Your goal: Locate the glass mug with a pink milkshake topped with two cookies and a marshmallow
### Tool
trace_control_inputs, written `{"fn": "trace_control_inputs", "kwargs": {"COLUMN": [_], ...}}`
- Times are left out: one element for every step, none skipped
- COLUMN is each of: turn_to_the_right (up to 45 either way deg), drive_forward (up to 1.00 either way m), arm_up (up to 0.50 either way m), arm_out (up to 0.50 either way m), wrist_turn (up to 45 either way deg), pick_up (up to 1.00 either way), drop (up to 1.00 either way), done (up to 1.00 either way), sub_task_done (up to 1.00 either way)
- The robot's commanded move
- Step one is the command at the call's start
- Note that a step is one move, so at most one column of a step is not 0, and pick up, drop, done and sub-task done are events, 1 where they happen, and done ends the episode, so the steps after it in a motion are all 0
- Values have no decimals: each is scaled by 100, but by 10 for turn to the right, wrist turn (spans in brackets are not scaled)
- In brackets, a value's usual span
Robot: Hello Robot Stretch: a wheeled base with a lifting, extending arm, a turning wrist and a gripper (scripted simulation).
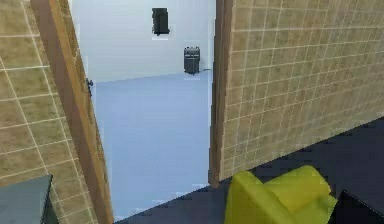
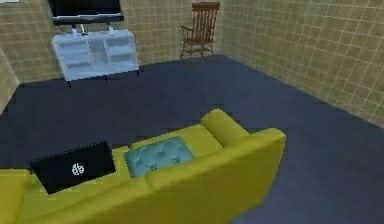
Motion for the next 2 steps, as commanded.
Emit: {"fn": "trace_control_inputs", "kwargs": {"turn_to_the_right": [-30, 0], "drive_forward": [0, 80], "arm_up": [0, 0], "arm_out": [0, 0], "wrist_turn": [0, 0], "pick_up": [0, 0], "drop": [0, 0], "done": [0, 0], "sub_task_done": [0, 0]}}
